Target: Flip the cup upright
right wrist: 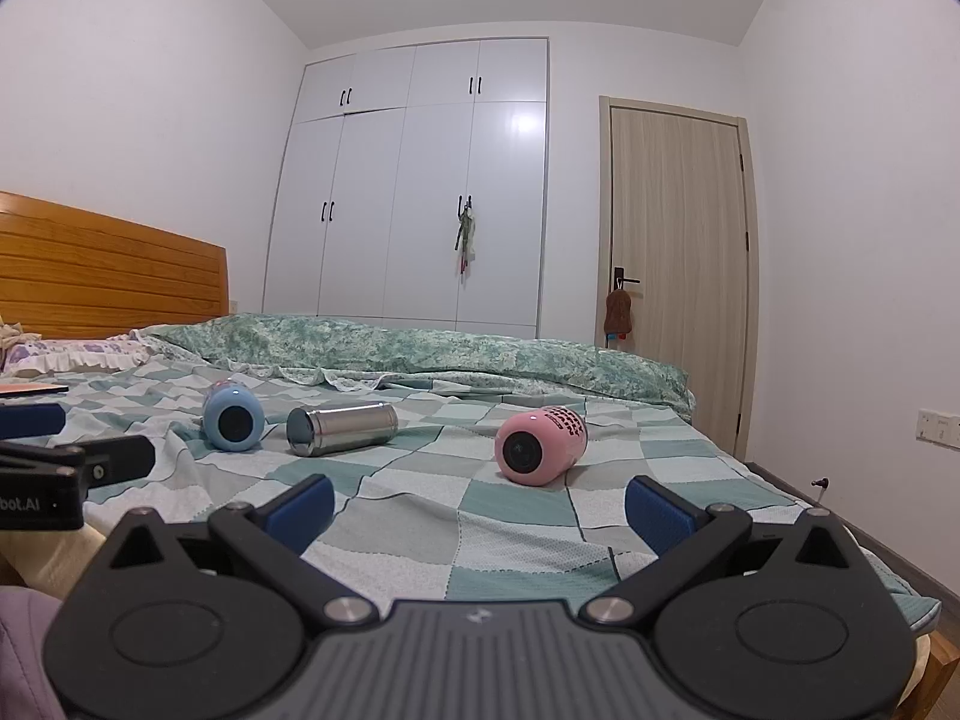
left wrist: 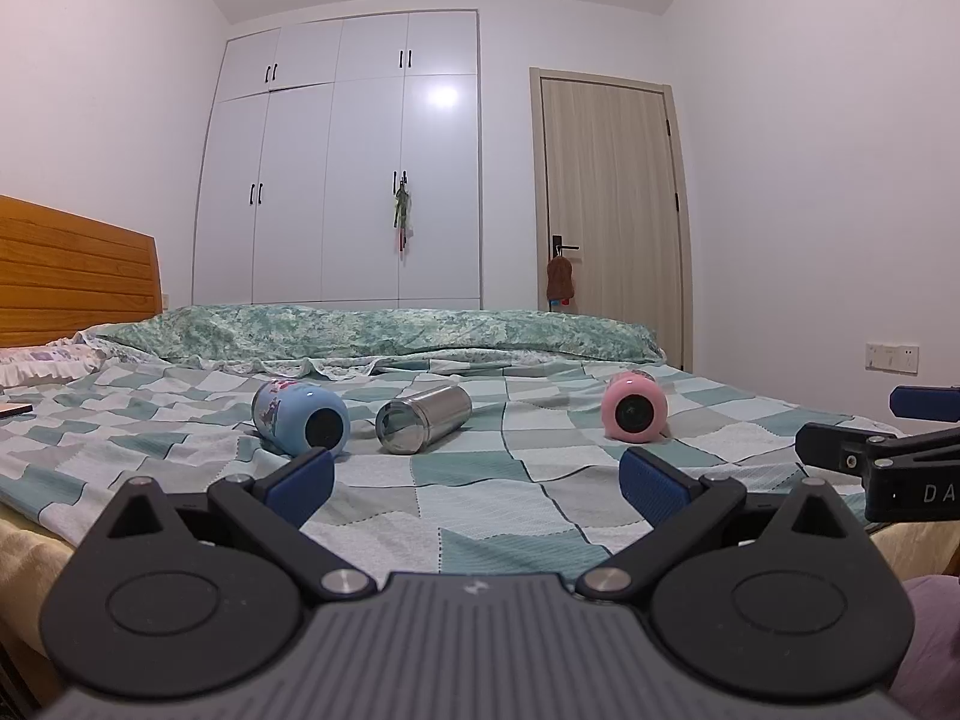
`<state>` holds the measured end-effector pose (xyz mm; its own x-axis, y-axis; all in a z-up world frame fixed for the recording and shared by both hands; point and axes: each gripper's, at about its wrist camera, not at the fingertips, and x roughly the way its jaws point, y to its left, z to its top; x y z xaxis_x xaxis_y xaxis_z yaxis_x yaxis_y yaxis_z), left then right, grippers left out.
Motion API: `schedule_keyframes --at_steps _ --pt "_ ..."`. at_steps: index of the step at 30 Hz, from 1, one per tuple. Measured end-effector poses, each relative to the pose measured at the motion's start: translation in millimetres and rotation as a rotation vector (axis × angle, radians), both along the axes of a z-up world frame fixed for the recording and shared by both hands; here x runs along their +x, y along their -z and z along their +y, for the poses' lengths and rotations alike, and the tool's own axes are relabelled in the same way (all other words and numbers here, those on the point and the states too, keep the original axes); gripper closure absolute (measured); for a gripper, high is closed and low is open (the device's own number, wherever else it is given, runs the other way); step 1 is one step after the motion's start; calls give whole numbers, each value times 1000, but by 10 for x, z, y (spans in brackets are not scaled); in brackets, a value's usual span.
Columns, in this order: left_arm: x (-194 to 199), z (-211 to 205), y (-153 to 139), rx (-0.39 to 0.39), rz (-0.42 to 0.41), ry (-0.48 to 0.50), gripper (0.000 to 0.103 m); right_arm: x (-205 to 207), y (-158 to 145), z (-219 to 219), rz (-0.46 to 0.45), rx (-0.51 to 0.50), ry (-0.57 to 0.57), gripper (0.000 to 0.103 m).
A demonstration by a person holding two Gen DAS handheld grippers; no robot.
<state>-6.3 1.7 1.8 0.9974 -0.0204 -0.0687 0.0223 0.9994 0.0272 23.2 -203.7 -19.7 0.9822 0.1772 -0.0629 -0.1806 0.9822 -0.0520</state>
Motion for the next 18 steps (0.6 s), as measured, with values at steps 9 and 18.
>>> schedule_keyframes --at_steps 9,18 --pt "-6 4 1 -3 -3 3 0 0 1 1 0 0 0 0" --pt "-6 0 3 -4 -4 2 0 35 31 -26 0 -2 1 0"
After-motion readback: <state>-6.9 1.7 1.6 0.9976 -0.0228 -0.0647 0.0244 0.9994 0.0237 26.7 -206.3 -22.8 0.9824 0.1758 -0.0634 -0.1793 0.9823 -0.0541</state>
